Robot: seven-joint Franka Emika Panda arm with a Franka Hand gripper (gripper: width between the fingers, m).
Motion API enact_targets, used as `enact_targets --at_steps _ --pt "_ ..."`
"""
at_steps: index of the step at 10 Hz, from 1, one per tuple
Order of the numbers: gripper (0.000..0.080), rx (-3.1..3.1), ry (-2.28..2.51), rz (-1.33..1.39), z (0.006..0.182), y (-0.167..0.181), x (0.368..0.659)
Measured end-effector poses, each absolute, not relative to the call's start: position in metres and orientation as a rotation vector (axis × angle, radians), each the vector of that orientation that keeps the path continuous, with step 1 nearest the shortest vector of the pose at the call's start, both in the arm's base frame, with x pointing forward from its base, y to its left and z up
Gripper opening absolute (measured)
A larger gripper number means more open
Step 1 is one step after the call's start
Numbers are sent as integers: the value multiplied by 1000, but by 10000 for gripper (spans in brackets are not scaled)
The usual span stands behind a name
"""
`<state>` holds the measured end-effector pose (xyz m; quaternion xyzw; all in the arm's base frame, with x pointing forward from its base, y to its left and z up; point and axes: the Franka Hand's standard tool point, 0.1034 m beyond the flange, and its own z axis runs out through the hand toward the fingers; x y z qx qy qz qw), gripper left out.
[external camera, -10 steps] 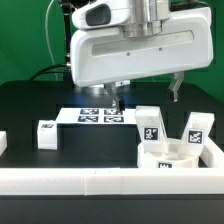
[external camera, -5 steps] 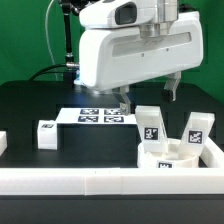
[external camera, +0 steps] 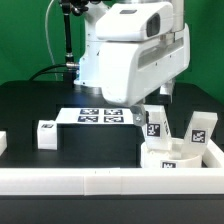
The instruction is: Assemble stool
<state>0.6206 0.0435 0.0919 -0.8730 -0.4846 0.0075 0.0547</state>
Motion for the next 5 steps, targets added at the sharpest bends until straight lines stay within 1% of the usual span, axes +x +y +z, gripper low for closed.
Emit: enact_targets --at_steps 2,5 --pt "649 -2528 -1685 39 87 46 622" --pt "649 -2475 -1780 32 88 44 623"
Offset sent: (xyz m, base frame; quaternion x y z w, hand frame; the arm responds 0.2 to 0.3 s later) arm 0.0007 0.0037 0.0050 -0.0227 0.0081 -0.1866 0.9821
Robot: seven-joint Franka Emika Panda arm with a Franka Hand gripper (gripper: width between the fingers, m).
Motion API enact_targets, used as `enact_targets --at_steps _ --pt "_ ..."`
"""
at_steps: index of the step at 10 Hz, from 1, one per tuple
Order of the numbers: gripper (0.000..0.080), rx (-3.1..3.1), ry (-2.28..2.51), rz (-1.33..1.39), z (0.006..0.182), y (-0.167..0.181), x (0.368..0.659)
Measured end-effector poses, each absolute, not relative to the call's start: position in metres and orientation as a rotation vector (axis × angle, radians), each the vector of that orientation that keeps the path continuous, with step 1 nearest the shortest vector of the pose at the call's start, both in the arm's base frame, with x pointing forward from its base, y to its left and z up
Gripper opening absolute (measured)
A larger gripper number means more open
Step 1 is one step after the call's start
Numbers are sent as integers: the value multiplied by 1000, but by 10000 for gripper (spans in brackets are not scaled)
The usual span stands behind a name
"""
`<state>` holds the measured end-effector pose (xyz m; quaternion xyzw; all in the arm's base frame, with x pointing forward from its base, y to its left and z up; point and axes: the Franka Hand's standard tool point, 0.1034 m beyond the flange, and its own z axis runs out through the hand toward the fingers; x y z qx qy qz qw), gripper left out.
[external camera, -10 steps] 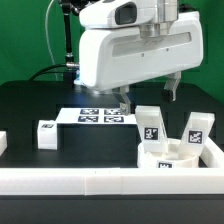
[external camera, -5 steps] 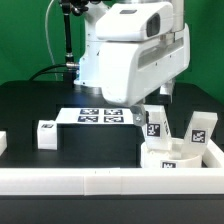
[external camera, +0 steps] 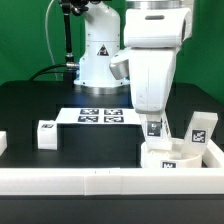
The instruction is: Assemble stool
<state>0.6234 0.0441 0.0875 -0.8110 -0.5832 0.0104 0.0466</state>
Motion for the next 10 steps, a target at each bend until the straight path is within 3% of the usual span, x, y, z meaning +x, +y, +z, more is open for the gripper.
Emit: enact_targets --at_steps 2,3,4,8,10 --pt "625 -2493 -1767 20 87 44 624" --pt "455 -2496 -1764 18 86 42 624" --pt "337 -2499 -1759 19 85 40 624" --pt "337 -2566 -1660 24 85 39 624" --pt "337 -2763 -1302 22 85 38 624"
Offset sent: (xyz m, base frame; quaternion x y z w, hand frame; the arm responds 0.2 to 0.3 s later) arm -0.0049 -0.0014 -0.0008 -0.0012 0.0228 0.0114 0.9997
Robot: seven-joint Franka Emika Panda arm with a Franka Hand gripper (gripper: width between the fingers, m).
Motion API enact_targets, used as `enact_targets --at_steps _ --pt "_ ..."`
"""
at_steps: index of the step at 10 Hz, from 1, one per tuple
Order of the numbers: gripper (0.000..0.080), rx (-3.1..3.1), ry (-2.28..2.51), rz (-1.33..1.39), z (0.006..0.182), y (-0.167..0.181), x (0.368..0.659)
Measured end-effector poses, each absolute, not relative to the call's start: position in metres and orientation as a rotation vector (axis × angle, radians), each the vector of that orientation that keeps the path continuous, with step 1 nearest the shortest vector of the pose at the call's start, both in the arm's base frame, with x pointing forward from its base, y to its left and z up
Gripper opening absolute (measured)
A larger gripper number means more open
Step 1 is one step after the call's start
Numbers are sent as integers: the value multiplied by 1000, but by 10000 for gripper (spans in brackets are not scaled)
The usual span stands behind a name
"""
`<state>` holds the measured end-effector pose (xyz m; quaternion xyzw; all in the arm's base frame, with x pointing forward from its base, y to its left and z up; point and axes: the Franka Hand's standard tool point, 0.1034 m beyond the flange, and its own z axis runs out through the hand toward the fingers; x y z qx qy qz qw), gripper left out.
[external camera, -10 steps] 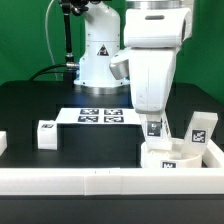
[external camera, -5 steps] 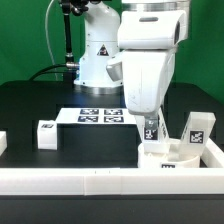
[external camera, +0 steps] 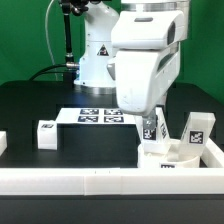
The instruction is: Assemble stool
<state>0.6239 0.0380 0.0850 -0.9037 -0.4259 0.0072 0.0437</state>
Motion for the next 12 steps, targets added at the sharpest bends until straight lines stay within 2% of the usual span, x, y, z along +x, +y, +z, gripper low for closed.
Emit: enact_targets --at_steps 7,12 --pt "337 -3057 -191 53 85 55 621" --pt "337 -3046 323 49 84 57 624"
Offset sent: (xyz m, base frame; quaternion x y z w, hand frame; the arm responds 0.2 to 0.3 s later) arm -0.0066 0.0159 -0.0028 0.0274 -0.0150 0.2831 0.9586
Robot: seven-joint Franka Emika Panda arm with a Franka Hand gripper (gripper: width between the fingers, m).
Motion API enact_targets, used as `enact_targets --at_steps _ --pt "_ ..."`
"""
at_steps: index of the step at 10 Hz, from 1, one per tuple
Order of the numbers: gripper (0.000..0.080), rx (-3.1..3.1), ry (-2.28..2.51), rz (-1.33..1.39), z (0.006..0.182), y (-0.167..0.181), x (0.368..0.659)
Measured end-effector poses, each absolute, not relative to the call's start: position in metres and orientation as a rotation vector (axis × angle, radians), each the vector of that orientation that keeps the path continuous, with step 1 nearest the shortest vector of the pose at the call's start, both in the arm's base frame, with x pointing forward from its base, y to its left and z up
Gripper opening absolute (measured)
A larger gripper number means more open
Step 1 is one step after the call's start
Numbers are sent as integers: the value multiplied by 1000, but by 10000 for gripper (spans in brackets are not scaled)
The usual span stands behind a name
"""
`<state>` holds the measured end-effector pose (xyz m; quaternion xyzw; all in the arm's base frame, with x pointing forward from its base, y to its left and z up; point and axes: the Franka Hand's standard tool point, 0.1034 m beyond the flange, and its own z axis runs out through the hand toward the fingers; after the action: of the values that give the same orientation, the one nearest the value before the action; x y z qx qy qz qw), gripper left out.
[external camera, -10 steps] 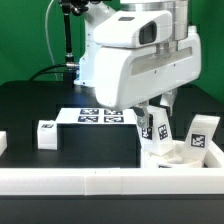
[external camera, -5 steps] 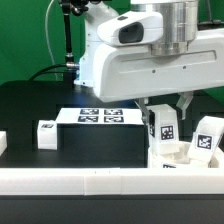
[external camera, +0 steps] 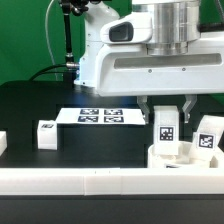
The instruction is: Assemble stool
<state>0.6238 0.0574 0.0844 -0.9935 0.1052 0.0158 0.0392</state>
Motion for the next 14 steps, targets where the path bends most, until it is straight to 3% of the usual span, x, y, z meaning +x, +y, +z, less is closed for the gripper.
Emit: enact_targets --at_steps 6,14 --pt "337 -2927 888 75 84 59 624" --pt "337 -2203 2013 154 83 63 629"
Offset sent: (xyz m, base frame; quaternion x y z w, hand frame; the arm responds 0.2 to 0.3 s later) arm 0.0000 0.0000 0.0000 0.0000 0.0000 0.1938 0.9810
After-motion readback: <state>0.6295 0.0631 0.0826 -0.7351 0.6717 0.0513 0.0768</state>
